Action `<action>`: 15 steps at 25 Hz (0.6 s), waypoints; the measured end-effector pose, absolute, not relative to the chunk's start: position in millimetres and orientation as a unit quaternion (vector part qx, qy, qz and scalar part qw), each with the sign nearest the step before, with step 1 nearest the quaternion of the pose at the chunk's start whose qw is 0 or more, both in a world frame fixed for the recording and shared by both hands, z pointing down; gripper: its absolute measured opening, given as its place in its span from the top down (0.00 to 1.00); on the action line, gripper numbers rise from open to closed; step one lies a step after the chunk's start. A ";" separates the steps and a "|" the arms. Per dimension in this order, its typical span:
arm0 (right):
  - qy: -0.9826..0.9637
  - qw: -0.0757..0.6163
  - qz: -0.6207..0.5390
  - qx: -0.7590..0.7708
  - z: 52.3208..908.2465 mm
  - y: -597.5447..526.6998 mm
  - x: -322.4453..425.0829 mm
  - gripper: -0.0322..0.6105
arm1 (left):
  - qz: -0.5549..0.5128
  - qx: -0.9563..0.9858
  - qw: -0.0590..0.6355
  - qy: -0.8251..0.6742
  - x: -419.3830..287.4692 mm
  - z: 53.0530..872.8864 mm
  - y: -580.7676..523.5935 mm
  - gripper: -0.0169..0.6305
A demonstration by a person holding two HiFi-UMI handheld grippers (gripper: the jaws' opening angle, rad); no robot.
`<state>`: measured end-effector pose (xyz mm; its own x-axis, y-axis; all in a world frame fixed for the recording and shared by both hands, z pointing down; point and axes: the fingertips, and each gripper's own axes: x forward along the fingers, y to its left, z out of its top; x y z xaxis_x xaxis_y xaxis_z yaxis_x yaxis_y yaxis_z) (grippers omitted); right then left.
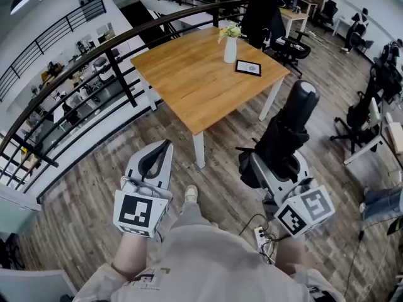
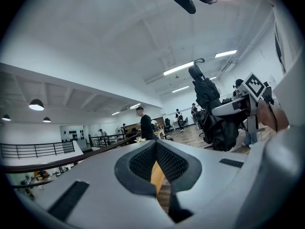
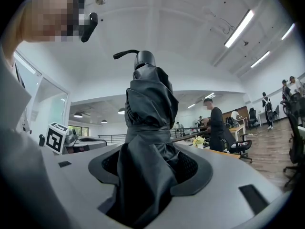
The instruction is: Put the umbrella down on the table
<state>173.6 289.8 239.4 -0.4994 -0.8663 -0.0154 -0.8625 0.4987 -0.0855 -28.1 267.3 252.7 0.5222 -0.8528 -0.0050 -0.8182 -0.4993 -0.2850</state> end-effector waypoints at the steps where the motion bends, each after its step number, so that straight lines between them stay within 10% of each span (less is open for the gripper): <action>1: 0.865 0.025 -0.035 -0.501 242.4 284.9 175.2 0.51 | -0.068 -0.863 0.127 0.483 -26.0 254.6 262.9 0.95; 15: 0.870 -0.007 -0.066 -0.488 285.6 189.1 163.7 0.51 | -0.055 -0.873 0.105 0.473 -25.0 286.1 168.4 0.95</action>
<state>163.7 189.1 285.6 -0.5234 -0.8487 0.0761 -0.8504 0.5148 -0.1083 -25.0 168.4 286.1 0.5458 -0.8379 -0.0026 -0.8147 -0.5300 -0.2353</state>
